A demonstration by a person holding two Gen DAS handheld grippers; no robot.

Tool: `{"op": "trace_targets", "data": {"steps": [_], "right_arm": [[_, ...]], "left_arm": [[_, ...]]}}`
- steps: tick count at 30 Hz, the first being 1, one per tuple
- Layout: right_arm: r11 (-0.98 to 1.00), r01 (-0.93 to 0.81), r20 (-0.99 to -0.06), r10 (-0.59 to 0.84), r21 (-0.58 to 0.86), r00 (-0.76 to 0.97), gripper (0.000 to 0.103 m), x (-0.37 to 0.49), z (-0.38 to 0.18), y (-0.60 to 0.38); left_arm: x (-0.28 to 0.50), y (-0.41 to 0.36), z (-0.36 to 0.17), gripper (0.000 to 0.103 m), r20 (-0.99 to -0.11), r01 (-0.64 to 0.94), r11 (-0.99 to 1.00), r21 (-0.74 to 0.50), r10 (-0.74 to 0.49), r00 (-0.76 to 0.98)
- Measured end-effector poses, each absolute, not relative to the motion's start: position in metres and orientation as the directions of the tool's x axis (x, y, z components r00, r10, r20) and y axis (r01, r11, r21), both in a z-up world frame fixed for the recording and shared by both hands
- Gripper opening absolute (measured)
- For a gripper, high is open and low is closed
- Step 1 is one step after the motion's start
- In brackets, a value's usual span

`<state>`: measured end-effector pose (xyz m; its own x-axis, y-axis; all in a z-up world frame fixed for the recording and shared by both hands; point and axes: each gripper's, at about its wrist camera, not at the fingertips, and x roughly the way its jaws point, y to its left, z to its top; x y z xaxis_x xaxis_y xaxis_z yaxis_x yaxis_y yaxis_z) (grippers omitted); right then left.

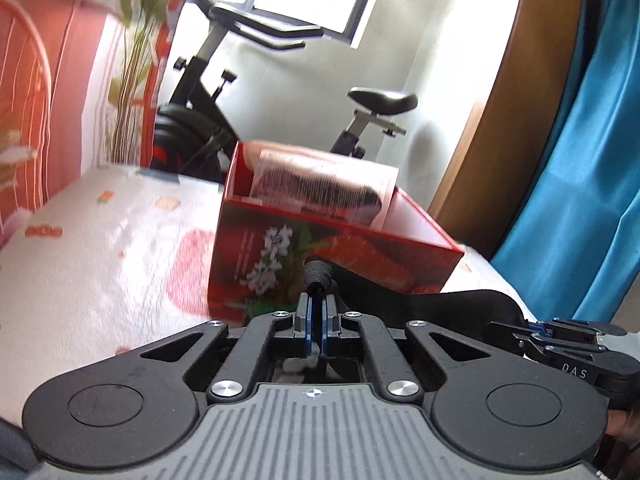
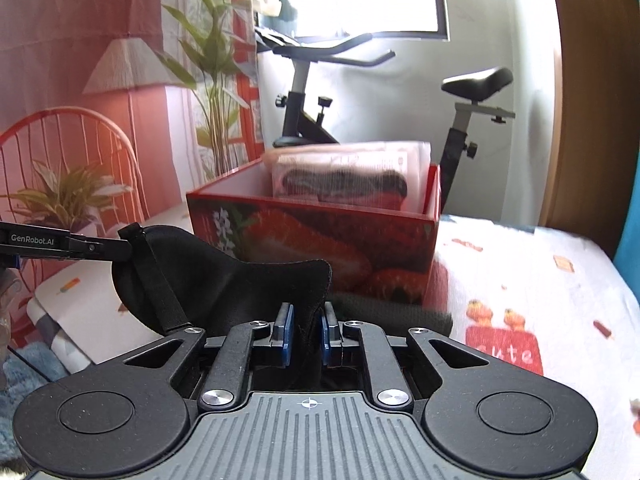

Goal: Organize soft objects
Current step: 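Carry the eye mask with the left tool into the red box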

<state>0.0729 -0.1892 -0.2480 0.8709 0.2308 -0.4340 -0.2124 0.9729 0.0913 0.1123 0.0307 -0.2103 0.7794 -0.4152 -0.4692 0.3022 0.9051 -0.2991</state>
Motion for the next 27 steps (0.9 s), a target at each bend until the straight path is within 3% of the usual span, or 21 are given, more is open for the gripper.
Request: {"op": "trace_targets", "data": {"steps": [14, 22, 27], "right_arm": [[0.957, -0.289, -0.322, 0.263, -0.036, 0.909, 0.012, 0.148, -0.174, -0.194], [0.949, -0.284, -0.336, 0.224, -0.139, 0.915, 0.012, 0.237, -0.164, -0.186], [0.949, -0.271, -0.406, 0.185, -0.164, 0.895, 0.012, 0.279, -0.186, -0.183]], "left_arm": [[0.155, 0.018, -0.158, 0.005, -0.343, 0.337, 0.919, -0.206, -0.391, 0.854], [0.227, 0.011, -0.141, 0.005, -0.352, 0.309, 0.928, -0.207, -0.365, 0.862], [0.269, -0.002, -0.146, 0.005, -0.422, 0.292, 0.94, -0.176, -0.34, 0.84]]}}
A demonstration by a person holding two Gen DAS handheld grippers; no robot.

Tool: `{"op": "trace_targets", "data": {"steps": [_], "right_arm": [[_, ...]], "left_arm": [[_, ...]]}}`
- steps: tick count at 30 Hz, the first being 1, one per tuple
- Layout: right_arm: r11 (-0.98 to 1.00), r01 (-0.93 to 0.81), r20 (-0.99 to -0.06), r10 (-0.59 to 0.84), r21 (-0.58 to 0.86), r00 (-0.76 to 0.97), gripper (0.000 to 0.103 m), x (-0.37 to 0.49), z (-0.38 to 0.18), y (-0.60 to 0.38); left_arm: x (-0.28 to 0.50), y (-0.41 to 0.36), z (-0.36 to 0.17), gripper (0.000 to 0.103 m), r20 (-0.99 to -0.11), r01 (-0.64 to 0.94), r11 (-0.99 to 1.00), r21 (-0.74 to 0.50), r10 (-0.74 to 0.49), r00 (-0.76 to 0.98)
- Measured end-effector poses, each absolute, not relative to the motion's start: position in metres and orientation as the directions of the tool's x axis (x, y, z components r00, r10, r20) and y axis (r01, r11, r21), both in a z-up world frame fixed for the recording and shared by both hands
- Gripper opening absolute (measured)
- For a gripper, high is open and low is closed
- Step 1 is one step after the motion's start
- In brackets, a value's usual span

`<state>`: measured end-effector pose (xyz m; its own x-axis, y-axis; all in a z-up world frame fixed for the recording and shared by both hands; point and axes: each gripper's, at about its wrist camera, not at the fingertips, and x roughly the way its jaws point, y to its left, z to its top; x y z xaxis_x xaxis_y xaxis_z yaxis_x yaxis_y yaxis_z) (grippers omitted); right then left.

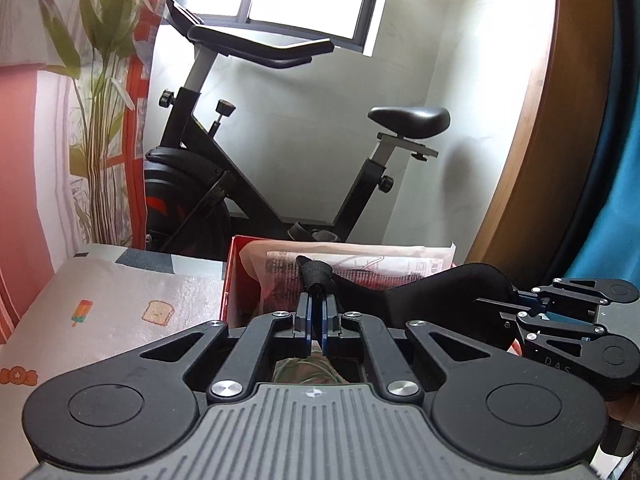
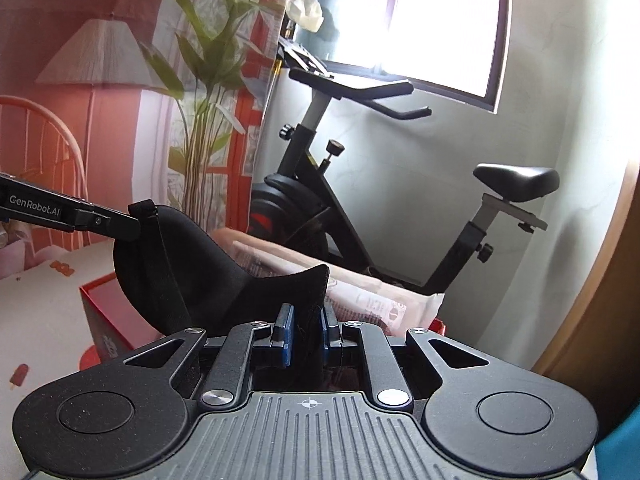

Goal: Organize soft objects
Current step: 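Carry the eye mask with the left tool into the red box, then open the left tool to release the eye mask in the box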

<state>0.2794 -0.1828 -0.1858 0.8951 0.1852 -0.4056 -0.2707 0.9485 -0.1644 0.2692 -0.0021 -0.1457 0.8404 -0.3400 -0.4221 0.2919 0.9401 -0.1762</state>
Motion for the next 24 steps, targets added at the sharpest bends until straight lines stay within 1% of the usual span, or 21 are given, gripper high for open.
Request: {"op": "trace_targets", "data": {"steps": [5, 9, 11, 14, 20, 21, 22, 24], "right_arm": [[0.954, -0.257, -0.506, 0.147, -0.154, 0.85, 0.012, 0.304, -0.21, -0.184], [0.956, -0.262, -0.57, 0.145, -0.129, 0.809, 0.012, 0.313, -0.228, -0.187], [0.963, -0.249, -0.589, 0.145, -0.099, 0.795, 0.012, 0.315, -0.234, -0.189], [0.971, -0.231, -0.615, 0.149, -0.055, 0.774, 0.012, 0.317, -0.241, -0.192], [0.985, -0.17, -0.647, 0.123, -0.011, 0.753, 0.013, 0.323, -0.246, -0.2], [0.986, -0.164, -0.646, 0.12, -0.009, 0.754, 0.015, 0.322, -0.246, -0.201], [0.987, -0.161, -0.643, 0.117, -0.009, 0.757, 0.019, 0.321, -0.244, -0.202], [0.988, -0.157, -0.631, 0.115, -0.011, 0.767, 0.026, 0.317, -0.24, -0.202]], "left_arm": [[0.296, -0.012, -0.164, 0.005, -0.491, 0.303, 0.939, -0.164, -0.344, 0.8], [0.306, -0.021, -0.18, 0.005, -0.549, 0.323, 0.933, -0.161, -0.356, 0.756], [0.31, -0.024, -0.188, 0.005, -0.583, 0.333, 0.927, -0.17, -0.368, 0.725], [0.314, -0.028, -0.197, 0.006, -0.626, 0.33, 0.931, -0.154, -0.351, 0.697], [0.317, -0.028, -0.201, 0.008, -0.666, 0.317, 0.94, -0.129, -0.319, 0.674], [0.317, -0.028, -0.201, 0.009, -0.669, 0.319, 0.94, -0.121, -0.315, 0.673], [0.316, -0.028, -0.201, 0.011, -0.672, 0.322, 0.94, -0.109, -0.308, 0.674], [0.314, -0.028, -0.199, 0.02, -0.668, 0.326, 0.94, -0.096, -0.304, 0.679]]}}
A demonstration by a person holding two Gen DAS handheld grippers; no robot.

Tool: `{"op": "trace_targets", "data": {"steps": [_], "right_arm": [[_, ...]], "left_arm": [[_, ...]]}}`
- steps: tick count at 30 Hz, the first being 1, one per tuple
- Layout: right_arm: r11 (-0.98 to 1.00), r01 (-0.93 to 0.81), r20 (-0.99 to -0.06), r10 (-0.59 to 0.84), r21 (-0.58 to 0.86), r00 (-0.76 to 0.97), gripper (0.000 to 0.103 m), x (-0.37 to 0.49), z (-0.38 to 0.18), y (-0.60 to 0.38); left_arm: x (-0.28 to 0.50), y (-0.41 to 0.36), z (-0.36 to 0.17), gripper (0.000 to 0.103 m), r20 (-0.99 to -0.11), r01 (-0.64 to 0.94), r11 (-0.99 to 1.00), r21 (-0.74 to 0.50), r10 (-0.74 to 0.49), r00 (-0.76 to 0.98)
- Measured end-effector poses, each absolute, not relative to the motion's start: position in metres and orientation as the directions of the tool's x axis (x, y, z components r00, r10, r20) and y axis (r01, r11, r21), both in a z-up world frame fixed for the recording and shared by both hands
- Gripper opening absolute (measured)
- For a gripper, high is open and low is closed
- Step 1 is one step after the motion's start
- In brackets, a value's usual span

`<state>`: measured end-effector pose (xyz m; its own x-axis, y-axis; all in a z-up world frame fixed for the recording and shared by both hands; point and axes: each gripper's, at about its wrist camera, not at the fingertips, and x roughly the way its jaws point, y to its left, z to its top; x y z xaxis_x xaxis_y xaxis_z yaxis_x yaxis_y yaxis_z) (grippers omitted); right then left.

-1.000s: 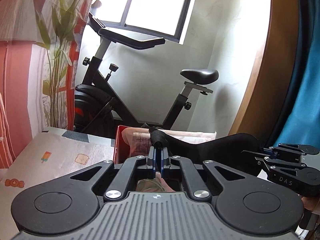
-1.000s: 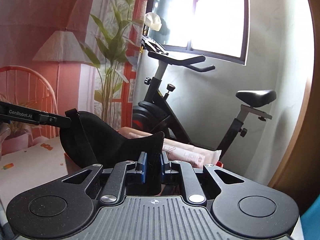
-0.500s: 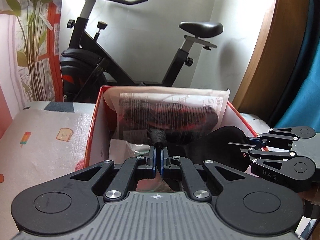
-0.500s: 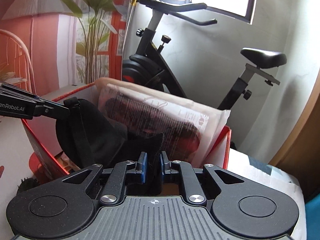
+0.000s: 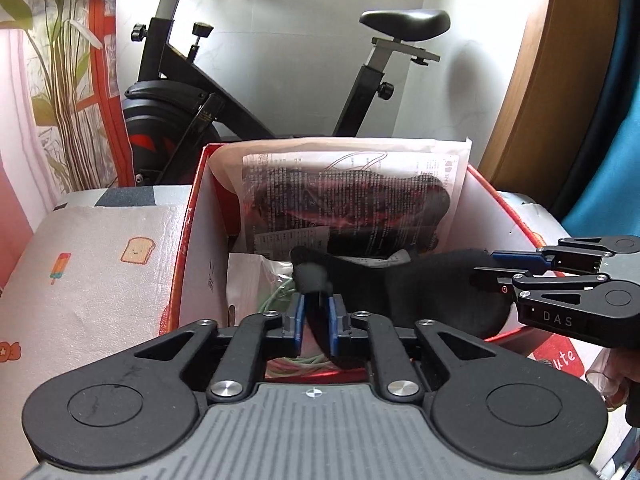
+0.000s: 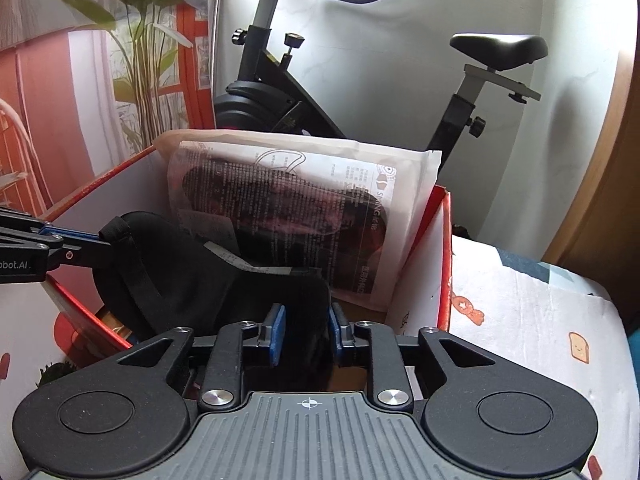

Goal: Organize soft objects
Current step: 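Open the left tool to release the eye mask in the box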

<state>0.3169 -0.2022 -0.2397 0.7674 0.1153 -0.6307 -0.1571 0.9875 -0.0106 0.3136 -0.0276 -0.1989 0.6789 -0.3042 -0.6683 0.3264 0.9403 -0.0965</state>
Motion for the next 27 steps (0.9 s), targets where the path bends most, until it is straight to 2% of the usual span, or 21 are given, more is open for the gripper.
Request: {"op": "trace_targets", "data": {"steps": [2, 5, 6, 8, 10, 11, 12, 13, 17, 23, 27], "right_arm": [[0.987, -0.159, -0.617, 0.123, -0.004, 0.778, 0.027, 0.312, -0.234, -0.203], [0.987, -0.159, -0.589, 0.128, -0.001, 0.798, 0.036, 0.303, -0.224, -0.204], [0.987, -0.158, -0.577, 0.13, 0.002, 0.806, 0.043, 0.3, -0.22, -0.204], [0.988, -0.153, -0.55, 0.134, 0.011, 0.824, 0.06, 0.291, -0.213, -0.204], [0.988, -0.151, -0.51, 0.142, 0.025, 0.848, 0.089, 0.278, -0.204, -0.206], [0.986, -0.161, -0.484, 0.157, 0.034, 0.861, 0.095, 0.27, -0.2, -0.206], [0.985, -0.168, -0.461, 0.166, 0.037, 0.872, 0.103, 0.262, -0.197, -0.207], [0.984, -0.173, -0.442, 0.171, 0.037, 0.88, 0.103, 0.254, -0.194, -0.207], [0.981, -0.183, -0.407, 0.19, 0.057, 0.894, 0.103, 0.226, -0.189, -0.207], [0.975, -0.177, -0.336, 0.214, 0.137, 0.917, 0.103, 0.189, -0.196, -0.214], [0.96, -0.137, -0.337, 0.216, 0.244, 0.916, 0.103, 0.173, -0.21, -0.224]], "left_arm": [[0.31, -0.027, -0.195, 0.042, -0.661, 0.334, 0.937, -0.1, -0.313, 0.682], [0.303, -0.027, -0.188, 0.049, -0.643, 0.337, 0.938, -0.083, -0.309, 0.701], [0.301, -0.026, -0.186, 0.054, -0.642, 0.332, 0.94, -0.081, -0.304, 0.704], [0.296, -0.025, -0.18, 0.076, -0.635, 0.331, 0.939, -0.087, -0.309, 0.708], [0.289, -0.025, -0.173, 0.091, -0.613, 0.328, 0.942, -0.074, -0.303, 0.73], [0.284, -0.024, -0.169, 0.097, -0.596, 0.326, 0.944, -0.06, -0.295, 0.747], [0.279, -0.024, -0.166, 0.099, -0.582, 0.32, 0.947, -0.043, -0.284, 0.762], [0.272, -0.023, -0.161, 0.102, -0.56, 0.304, 0.953, -0.017, -0.261, 0.787], [0.25, -0.019, -0.149, 0.103, -0.484, 0.256, 0.966, 0.031, -0.209, 0.85], [0.227, -0.007, -0.149, 0.103, -0.498, 0.213, 0.977, -0.009, -0.189, 0.846], [0.207, -0.002, -0.157, 0.103, -0.483, 0.215, 0.976, -0.022, -0.198, 0.853]]}}
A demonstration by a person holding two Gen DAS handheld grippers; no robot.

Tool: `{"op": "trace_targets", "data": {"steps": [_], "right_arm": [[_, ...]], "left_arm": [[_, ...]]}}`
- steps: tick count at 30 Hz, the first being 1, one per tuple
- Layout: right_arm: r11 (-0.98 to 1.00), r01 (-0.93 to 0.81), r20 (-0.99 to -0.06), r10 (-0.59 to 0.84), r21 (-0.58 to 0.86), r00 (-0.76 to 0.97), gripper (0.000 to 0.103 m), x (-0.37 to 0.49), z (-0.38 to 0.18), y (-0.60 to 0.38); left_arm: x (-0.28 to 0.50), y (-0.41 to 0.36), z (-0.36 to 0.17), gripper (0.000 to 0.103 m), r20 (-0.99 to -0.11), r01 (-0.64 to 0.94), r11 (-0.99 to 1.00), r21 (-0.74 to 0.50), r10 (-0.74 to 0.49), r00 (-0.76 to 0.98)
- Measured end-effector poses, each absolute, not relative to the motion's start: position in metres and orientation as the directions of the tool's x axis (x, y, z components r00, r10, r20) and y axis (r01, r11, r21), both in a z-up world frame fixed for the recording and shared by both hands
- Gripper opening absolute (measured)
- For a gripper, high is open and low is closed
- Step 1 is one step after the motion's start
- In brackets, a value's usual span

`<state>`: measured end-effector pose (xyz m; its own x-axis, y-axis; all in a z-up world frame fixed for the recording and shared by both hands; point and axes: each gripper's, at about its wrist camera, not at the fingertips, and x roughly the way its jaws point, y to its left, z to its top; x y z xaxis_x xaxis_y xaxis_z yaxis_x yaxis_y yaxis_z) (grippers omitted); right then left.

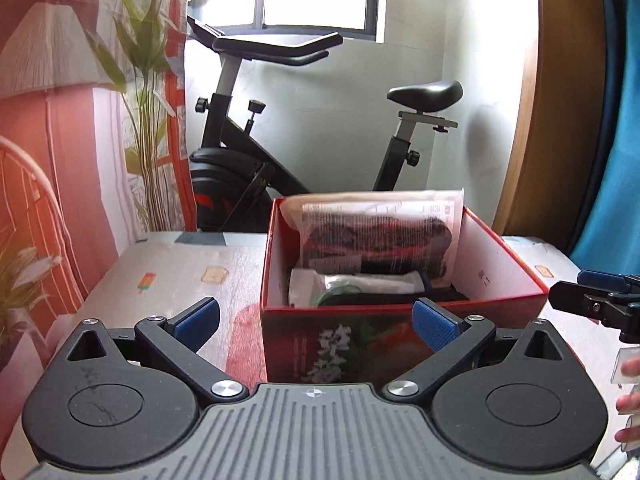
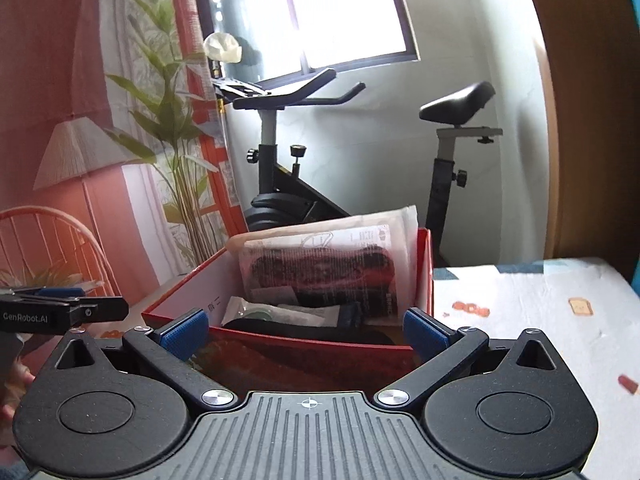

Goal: Organize soft objects
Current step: 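Open the left tool to release the eye mask in the box, then lower the left tool onto the green tassel and grey mesh, close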

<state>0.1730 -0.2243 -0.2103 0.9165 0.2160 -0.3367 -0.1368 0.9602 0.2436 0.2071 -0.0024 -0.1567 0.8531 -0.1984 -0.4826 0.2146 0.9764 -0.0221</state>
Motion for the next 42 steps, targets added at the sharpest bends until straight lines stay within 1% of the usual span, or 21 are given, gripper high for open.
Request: {"op": "trace_targets", "data": {"steps": [3, 6, 8, 12, 15, 19, 22, 23, 26, 31, 35, 39, 41, 42], "right_arm": [[0.963, -0.102, -0.337, 0.186, 0.25, 0.923, 0.103, 0.162, -0.221, -0.224], [0.966, -0.081, -0.331, 0.163, 0.247, 0.93, 0.103, 0.149, -0.233, -0.223], [0.968, -0.078, -0.337, 0.159, 0.24, 0.928, 0.103, 0.143, -0.241, -0.221], [0.976, -0.086, -0.376, 0.157, 0.198, 0.913, 0.103, 0.135, -0.257, -0.212], [0.982, -0.1, -0.4, 0.158, 0.162, 0.903, 0.103, 0.131, -0.269, -0.203], [0.98, -0.102, -0.44, 0.169, 0.173, 0.882, 0.103, 0.133, -0.28, -0.201], [0.975, -0.102, -0.474, 0.186, 0.199, 0.861, 0.103, 0.137, -0.286, -0.202], [0.973, -0.102, -0.481, 0.192, 0.206, 0.856, 0.103, 0.137, -0.288, -0.202], [0.975, -0.103, -0.495, 0.19, 0.198, 0.848, 0.103, 0.137, -0.293, -0.2], [0.976, -0.094, -0.505, 0.181, 0.194, 0.844, 0.103, 0.139, -0.299, -0.199], [0.988, -0.085, -0.503, 0.137, 0.125, 0.853, 0.103, 0.139, -0.303, -0.194], [0.987, -0.122, -0.491, 0.159, 0.106, 0.857, 0.102, 0.139, -0.307, -0.19], [0.986, -0.142, -0.479, 0.167, 0.089, 0.862, 0.101, 0.138, -0.308, -0.187], [0.985, -0.152, -0.476, 0.174, 0.084, 0.862, 0.098, 0.138, -0.308, -0.186]], "left_arm": [[0.198, -0.001, -0.164, 0.103, -0.494, 0.215, 0.976, -0.026, -0.2, 0.846], [0.191, 0.006, -0.174, 0.103, -0.505, 0.227, 0.967, -0.116, -0.254, 0.825], [0.185, 0.008, -0.184, 0.103, -0.505, 0.216, 0.967, -0.135, -0.255, 0.825], [0.177, 0.006, -0.201, 0.103, -0.521, 0.189, 0.977, -0.101, -0.214, 0.826], [0.174, 0.001, -0.212, 0.103, -0.553, 0.19, 0.981, -0.03, -0.175, 0.815], [0.172, 0.0, -0.222, 0.103, -0.593, 0.201, 0.98, -0.014, -0.17, 0.787], [0.172, -0.006, -0.227, 0.103, -0.605, 0.152, 0.987, 0.06, -0.085, 0.792], [0.172, -0.006, -0.227, 0.103, -0.607, 0.142, 0.988, 0.065, -0.074, 0.791], [0.174, -0.004, -0.229, 0.103, -0.628, 0.14, 0.989, 0.038, -0.086, 0.774], [0.174, -0.01, -0.237, 0.103, -0.649, 0.152, 0.987, 0.05, -0.084, 0.756], [0.173, -0.014, -0.238, 0.103, -0.649, 0.165, 0.985, 0.052, -0.092, 0.755], [0.176, -0.015, -0.241, 0.103, -0.667, 0.165, 0.986, 0.022, -0.109, 0.738], [0.177, -0.013, -0.242, 0.102, -0.67, 0.166, 0.986, -0.005, -0.127, 0.731], [0.176, -0.014, -0.242, 0.102, -0.668, 0.17, 0.985, -0.009, -0.132, 0.732]]}}
